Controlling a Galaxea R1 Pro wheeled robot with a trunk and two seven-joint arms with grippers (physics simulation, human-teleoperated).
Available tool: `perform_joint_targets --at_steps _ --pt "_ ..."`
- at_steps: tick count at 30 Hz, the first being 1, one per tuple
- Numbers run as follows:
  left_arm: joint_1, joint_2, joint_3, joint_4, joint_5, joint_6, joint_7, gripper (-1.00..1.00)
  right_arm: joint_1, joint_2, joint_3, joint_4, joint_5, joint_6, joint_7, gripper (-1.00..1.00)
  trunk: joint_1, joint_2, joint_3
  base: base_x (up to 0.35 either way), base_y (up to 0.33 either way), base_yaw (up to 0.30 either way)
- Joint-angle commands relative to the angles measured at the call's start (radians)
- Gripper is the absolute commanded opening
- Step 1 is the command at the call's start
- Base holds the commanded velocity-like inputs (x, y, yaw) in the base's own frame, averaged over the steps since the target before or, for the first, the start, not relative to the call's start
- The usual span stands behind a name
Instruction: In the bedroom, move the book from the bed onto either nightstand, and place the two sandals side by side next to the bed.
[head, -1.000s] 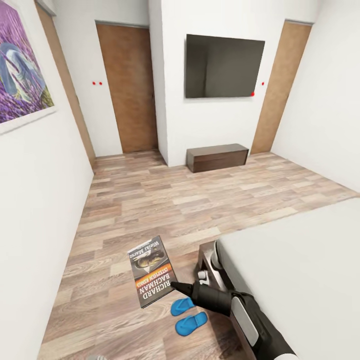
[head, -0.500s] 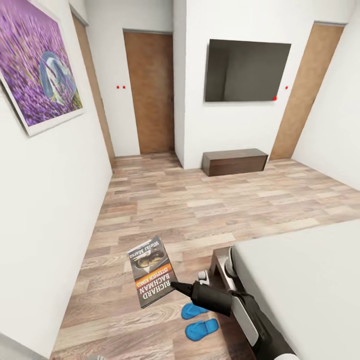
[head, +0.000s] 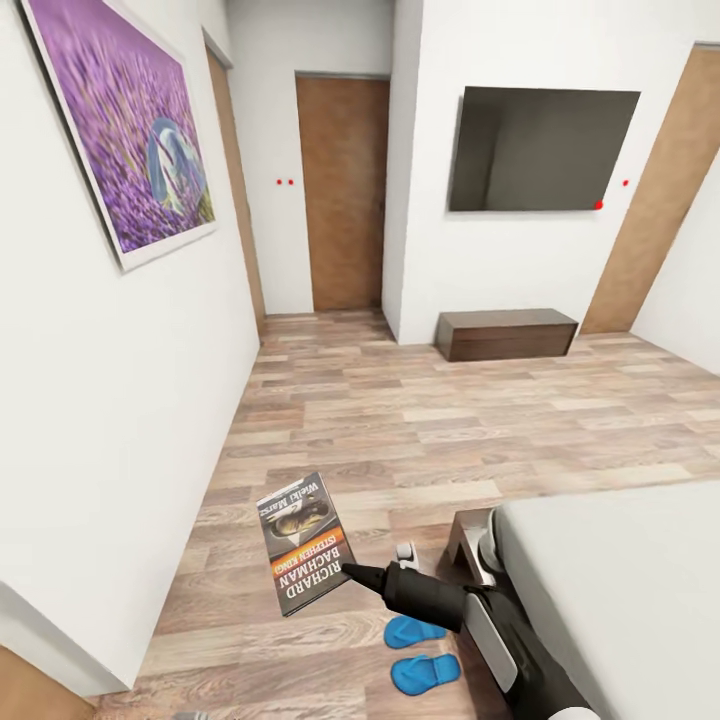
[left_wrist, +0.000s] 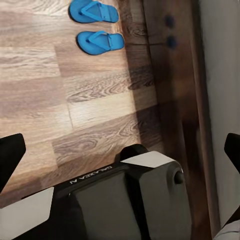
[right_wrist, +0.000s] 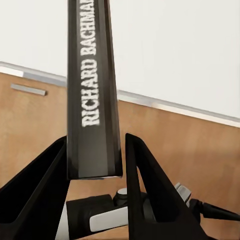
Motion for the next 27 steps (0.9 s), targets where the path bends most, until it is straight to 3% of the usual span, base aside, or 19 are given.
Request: perform_joint_targets --at_steps 1,27 --pt "-0.001 0.000 0.008 0.000 -0.010 -0.002 -0.002 1.00 -0.001 0.000 0.000 -0.001 -0.009 0.008 -0.001 -1.00 0.000 -0.001 0.000 0.000 0.000 0.229" --pt "0.000 0.000 0.008 0.000 -0.010 -0.002 -0.002 1.00 -0.001 -0.001 0.000 -0.002 -0.009 0.008 -0.001 -1.00 0.000 -0.001 0.030 0.000 0.000 0.228"
